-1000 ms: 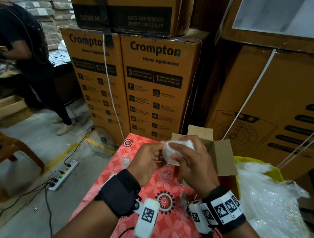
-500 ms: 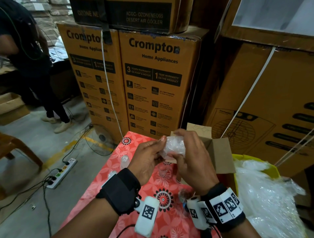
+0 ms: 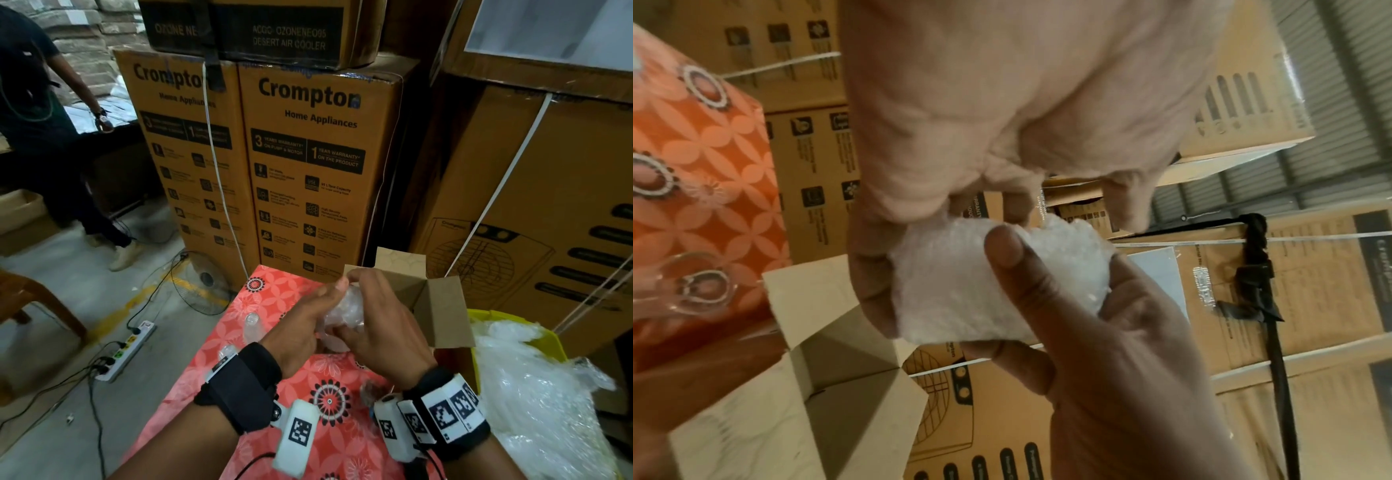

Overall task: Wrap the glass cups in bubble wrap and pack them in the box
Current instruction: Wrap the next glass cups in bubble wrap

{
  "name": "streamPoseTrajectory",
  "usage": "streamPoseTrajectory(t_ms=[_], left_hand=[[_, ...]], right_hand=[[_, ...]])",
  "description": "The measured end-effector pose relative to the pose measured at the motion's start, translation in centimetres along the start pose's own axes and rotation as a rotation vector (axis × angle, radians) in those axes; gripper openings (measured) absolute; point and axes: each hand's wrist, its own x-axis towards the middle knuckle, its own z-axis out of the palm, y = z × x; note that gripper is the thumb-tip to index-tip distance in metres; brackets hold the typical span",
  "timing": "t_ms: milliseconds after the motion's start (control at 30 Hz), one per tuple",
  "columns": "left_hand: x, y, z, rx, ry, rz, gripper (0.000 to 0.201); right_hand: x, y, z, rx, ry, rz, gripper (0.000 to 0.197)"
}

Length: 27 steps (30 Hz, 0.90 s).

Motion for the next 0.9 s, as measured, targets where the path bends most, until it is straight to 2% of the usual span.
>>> streamPoseTrajectory(t_ms=[100, 200, 267, 333, 400, 500, 567, 600, 700, 767, 900], left_hand=[[-0.2, -0.9, -0.8, -0.016, -0.077, -0.007, 0.068], [-0.4, -1.9, -2.1, 0.026, -0.140, -0.001, 0.094], [-0.4, -2.3, -2.9, 0.092, -0.149, -0.001, 0.103], [-0.5, -2.4, -3.1, 0.158, -0.125, 0.013, 0.095], [-0.9, -2.1, -2.7, 0.208, -0.040, 0.027, 0.078], [-1.2, -1.8, -2.1, 0.257, 0.021, 0.059, 0.060], [-1.3, -1.6, -1.8, 0.278, 0.053, 0.070, 0.059], [-1.3, -1.6, -1.8, 0.272, 0.073, 0.076, 0.065], [-1.1, -1.5, -1.9, 0.278, 0.113, 0.102, 0.080], [-1.0, -1.5, -1.9, 0.284, 0.114, 0.108, 0.082], [-1.0, -1.6, -1.6, 0.324, 0.127, 0.105, 0.082]], right_hand=[[0.3, 0.0, 0.1, 0.038, -0.025, 0.057, 0.067], [0.6, 0.5, -0.7, 0.173, -0.151, 0.152, 0.086], [0.7, 0.9, -1.2, 0.262, -0.215, 0.148, 0.094], [0.8, 1.2, -1.6, 0.317, -0.252, 0.086, 0.094], [1.0, 1.3, -1.9, 0.331, -0.255, 0.009, 0.094], [1.5, 0.9, -2.2, 0.249, -0.233, -0.060, 0.091], [1.6, 0.6, -1.9, 0.161, -0.176, -0.055, 0.074], [1.6, 0.5, -1.6, 0.123, -0.112, -0.048, 0.061], [1.4, 0.5, -0.8, 0.199, 0.091, -0.020, 0.031], [1.4, 0.4, -0.6, 0.252, 0.164, 0.004, 0.027], [1.3, 0.1, -0.3, 0.373, 0.262, 0.121, 0.035]])
